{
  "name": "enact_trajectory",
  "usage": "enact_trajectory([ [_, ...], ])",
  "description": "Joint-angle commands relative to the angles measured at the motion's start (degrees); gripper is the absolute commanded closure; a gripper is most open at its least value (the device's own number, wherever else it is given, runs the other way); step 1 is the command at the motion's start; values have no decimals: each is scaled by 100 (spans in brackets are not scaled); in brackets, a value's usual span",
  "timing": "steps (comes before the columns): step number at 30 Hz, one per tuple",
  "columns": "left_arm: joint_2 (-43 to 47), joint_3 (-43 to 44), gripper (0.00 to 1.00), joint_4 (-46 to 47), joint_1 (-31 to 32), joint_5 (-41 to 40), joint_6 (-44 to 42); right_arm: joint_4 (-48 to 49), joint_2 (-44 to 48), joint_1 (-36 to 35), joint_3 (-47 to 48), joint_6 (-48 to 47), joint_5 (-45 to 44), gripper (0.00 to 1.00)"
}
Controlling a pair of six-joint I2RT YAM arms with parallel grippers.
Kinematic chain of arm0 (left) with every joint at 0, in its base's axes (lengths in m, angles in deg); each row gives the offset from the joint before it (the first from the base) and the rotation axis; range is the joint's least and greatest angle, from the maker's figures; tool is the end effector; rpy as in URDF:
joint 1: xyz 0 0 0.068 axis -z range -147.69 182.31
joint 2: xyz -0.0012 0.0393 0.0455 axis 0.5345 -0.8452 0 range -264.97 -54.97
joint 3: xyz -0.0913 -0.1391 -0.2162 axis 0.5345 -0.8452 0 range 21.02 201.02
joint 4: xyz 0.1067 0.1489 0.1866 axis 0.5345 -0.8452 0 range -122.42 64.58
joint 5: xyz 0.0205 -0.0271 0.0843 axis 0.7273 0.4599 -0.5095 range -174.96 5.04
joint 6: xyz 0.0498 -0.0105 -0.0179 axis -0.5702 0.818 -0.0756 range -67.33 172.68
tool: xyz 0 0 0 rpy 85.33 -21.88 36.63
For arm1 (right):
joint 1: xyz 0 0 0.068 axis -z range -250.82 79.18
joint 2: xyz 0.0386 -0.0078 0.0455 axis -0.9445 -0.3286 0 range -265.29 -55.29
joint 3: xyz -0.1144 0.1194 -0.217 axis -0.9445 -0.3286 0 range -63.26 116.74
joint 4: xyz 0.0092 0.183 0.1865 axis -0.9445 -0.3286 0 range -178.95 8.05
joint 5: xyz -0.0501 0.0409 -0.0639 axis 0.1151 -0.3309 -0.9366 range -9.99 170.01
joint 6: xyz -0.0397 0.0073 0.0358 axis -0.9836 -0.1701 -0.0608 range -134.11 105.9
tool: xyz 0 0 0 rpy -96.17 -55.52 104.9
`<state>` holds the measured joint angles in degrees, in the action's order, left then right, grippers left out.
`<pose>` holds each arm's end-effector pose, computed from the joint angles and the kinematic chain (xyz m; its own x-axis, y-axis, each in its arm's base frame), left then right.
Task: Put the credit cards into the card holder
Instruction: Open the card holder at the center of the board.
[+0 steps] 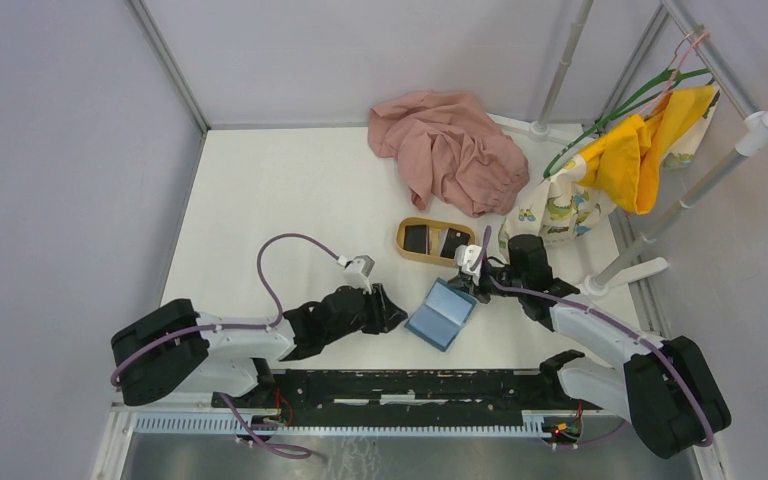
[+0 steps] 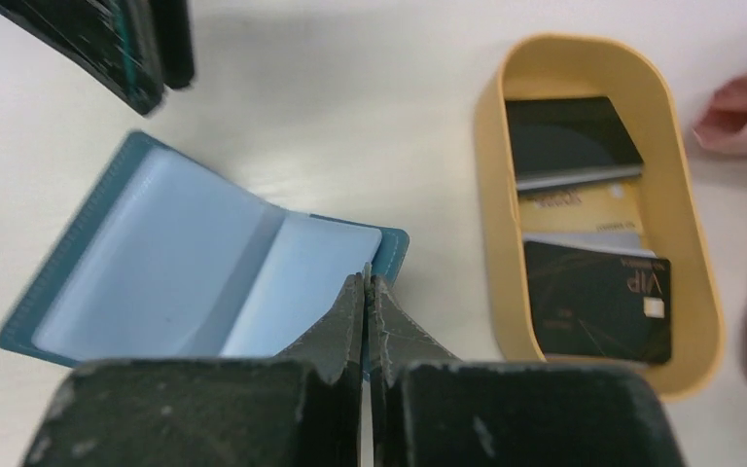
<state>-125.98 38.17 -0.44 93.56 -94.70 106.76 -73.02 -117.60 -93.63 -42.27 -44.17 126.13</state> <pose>0.1124 -0.1922 0.1479 -0.7785 -0.2407 -0.5797 0.2769 0.6971 -0.6613 0.1785 0.1029 0.1778 -0.0114 -0.3815 -0.9243 -0.9655 0.2446 -0.0890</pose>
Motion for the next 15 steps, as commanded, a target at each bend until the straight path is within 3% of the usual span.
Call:
enact_trajectory([
  [1, -174, 341, 61, 120, 46, 146, -642, -823, -85, -86, 248, -1337, -1065, 100],
  [6, -454, 602, 65, 64, 59, 417, -687, -1355, -73, -137, 331, -1678, -675, 100],
  [8, -427, 640, 57, -61, 62, 386, -630, -1423, -71, -136, 365, -1704, -718, 99],
  [12, -155, 559, 31, -330, 61, 235, -342, -1694, -115, -137, 484, -1836, -487, 99],
  [15, 126, 395, 25, -303, 79, 300, -2, -1868, -77, -144, 539, -1934, -258, 99],
])
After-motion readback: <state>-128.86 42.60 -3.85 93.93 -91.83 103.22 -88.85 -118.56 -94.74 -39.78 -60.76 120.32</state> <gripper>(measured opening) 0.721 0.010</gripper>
